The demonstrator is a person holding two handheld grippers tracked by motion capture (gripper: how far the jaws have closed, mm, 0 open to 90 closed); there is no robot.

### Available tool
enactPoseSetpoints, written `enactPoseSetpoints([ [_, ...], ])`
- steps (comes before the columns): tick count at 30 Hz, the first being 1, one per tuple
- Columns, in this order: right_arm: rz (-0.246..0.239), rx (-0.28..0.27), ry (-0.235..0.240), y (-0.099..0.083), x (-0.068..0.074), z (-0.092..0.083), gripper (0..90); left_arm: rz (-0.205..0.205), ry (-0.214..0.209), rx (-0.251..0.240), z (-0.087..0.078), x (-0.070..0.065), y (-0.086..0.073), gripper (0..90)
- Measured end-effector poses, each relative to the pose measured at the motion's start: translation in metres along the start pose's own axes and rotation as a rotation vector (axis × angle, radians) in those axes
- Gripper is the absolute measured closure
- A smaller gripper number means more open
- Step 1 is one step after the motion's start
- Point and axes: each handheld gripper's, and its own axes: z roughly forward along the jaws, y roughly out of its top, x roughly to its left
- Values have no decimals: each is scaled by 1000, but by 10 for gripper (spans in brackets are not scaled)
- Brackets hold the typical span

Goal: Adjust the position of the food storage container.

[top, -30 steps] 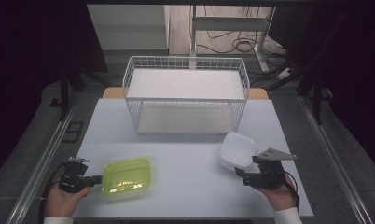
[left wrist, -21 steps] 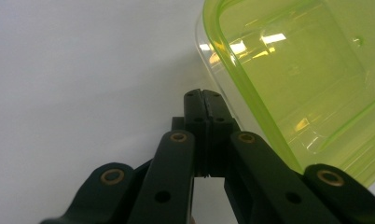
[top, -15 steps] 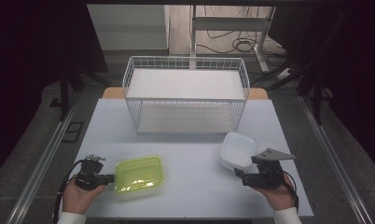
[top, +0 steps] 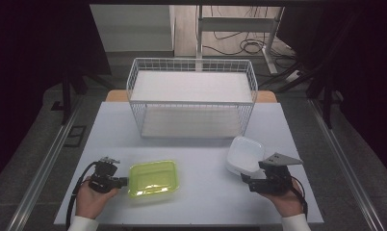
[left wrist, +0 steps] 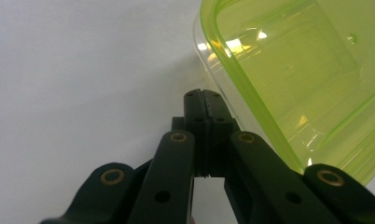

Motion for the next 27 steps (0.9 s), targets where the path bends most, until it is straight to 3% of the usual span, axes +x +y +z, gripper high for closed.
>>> enactPoseSetpoints([
  [10,-1,0,5,1,1,0,189,54,-12,17,13,-19,12,899],
  [27,-3,7,9,0,2,2,189,137,-48,44,45,-63,44,898],
])
